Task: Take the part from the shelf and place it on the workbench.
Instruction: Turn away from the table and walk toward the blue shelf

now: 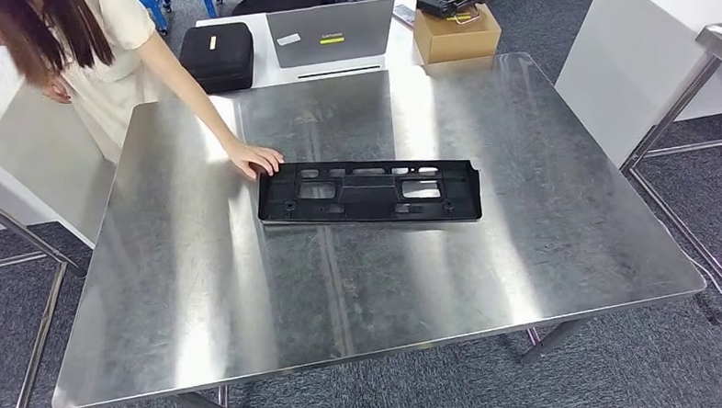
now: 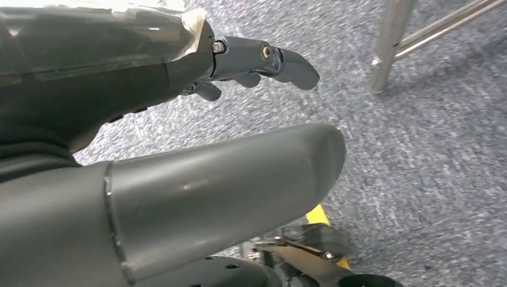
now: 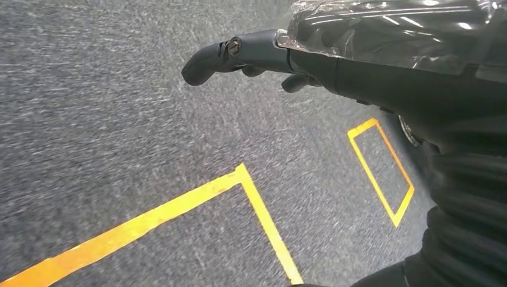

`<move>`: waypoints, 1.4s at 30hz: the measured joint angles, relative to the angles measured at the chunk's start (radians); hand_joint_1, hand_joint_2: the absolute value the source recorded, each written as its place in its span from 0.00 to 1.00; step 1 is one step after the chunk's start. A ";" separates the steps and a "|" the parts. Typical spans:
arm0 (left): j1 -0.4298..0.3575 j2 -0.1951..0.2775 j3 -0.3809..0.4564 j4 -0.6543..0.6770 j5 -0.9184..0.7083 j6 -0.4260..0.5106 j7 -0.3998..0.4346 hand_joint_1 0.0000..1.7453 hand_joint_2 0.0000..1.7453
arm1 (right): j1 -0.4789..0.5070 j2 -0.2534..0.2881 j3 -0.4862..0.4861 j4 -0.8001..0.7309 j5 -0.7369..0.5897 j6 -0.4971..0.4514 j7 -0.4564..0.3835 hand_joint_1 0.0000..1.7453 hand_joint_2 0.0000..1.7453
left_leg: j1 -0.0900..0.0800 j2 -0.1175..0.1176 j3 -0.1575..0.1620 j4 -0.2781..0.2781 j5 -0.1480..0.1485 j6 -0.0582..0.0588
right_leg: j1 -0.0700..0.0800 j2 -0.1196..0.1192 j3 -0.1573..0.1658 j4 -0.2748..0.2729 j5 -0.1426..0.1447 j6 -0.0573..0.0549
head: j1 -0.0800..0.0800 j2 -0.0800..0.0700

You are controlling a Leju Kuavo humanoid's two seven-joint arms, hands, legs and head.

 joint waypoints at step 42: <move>-0.015 0.001 -0.001 0.000 -0.010 -0.005 0.000 0.00 0.00 | -0.004 -0.003 0.014 0.003 -0.023 0.006 0.007 0.00 1.00 | -0.021 0.006 0.189 -0.336 0.136 0.068 | 0.006 0.001 -0.085 0.119 -0.050 0.035 | 0.001 0.000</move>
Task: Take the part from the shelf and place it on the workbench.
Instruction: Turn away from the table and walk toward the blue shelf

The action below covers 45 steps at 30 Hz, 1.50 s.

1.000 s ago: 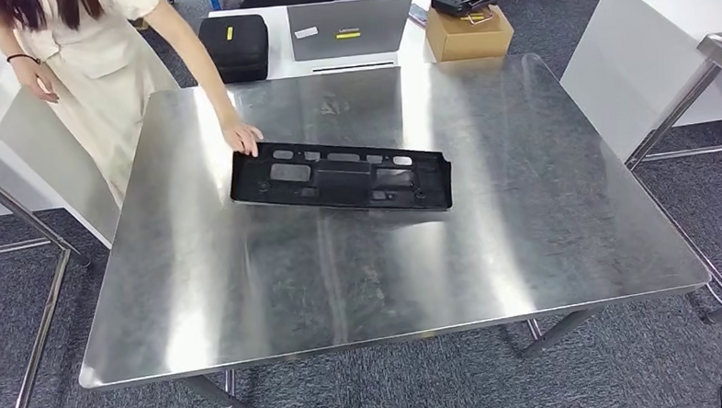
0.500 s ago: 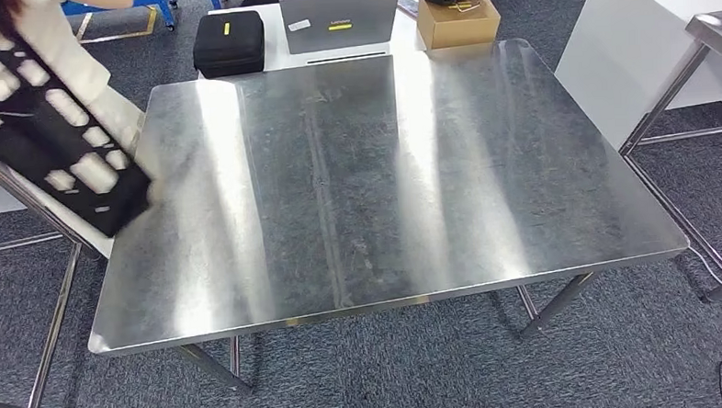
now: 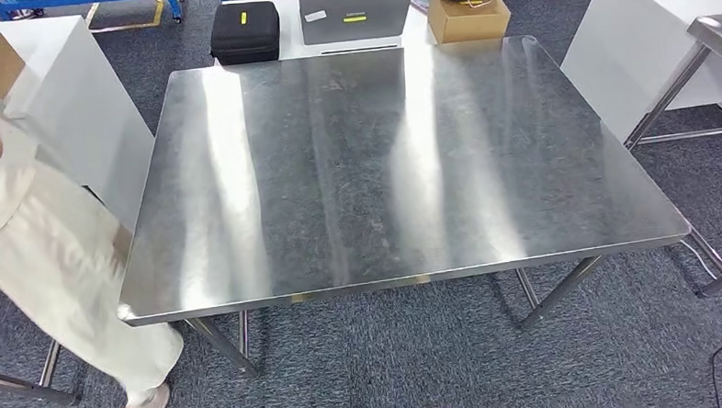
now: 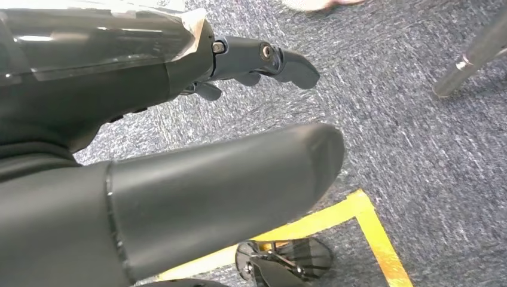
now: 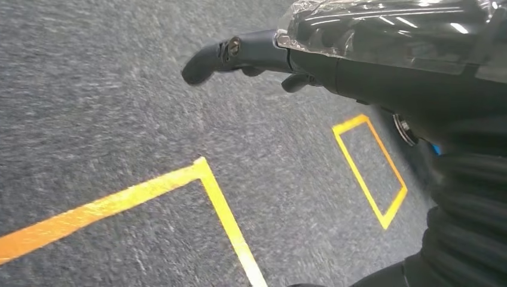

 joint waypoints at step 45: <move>-0.027 -0.007 -0.005 -0.003 -0.017 -0.012 0.032 0.00 0.00 | -0.003 -0.014 0.017 0.003 -0.006 0.025 0.039 0.00 1.00 | 0.027 0.008 -0.134 0.077 0.034 -0.063 | -0.024 0.002 0.153 -0.124 -0.002 -0.007 | -0.009 0.000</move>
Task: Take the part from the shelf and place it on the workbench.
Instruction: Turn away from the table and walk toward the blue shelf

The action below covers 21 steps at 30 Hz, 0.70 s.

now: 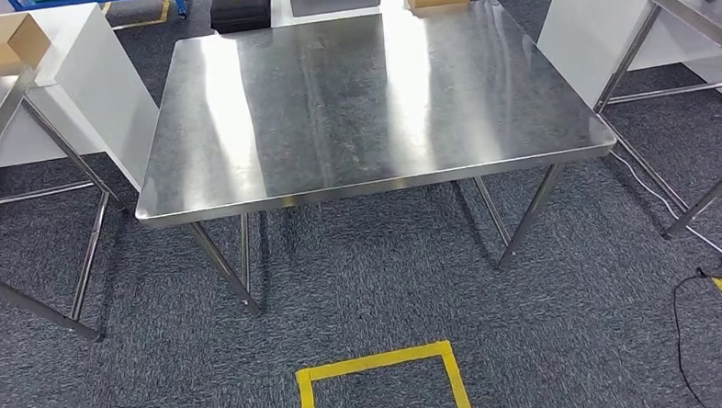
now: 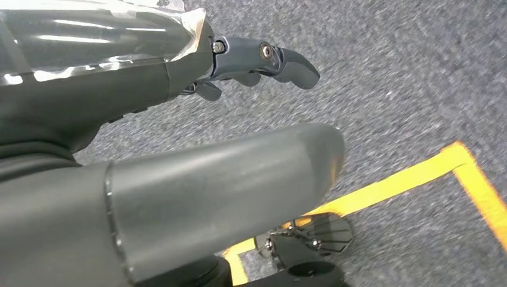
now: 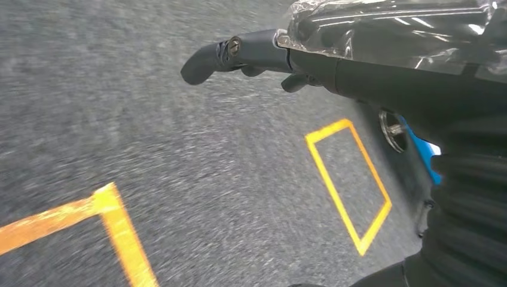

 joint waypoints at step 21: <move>-0.008 -0.003 -0.013 -0.004 -0.007 -0.003 0.014 0.00 0.00 | 0.002 -0.003 0.000 0.003 -0.023 0.004 0.005 0.00 1.00 | -0.032 0.003 0.092 -0.104 0.021 0.071 | 0.017 0.003 -0.175 0.299 -0.064 0.020 | 0.003 0.000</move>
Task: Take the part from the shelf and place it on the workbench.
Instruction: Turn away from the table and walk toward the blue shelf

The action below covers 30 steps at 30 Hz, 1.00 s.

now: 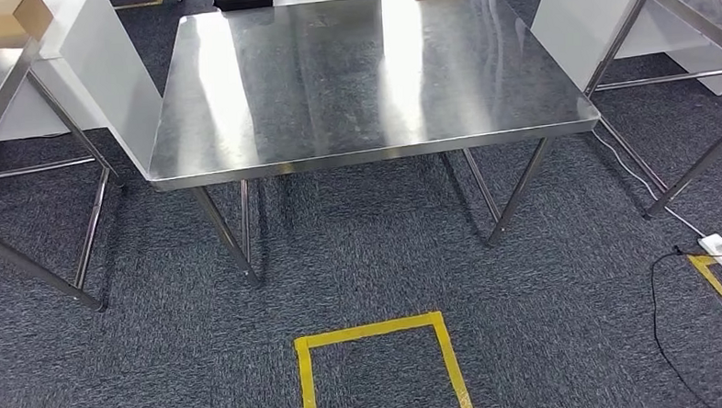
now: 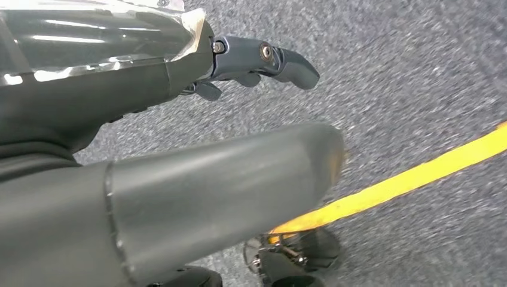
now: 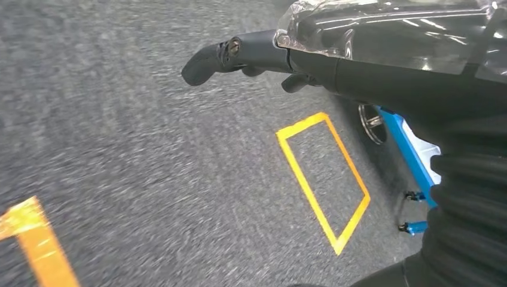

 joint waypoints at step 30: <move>-0.009 -0.001 -0.019 -0.001 -0.031 -0.017 0.020 0.00 0.00 | 0.002 0.000 0.000 0.000 -0.031 0.011 0.010 0.00 1.00 | 0.004 -0.004 0.025 -0.009 -0.019 -0.009 | 0.001 0.000 -0.031 0.018 -0.023 -0.006 | 0.003 0.000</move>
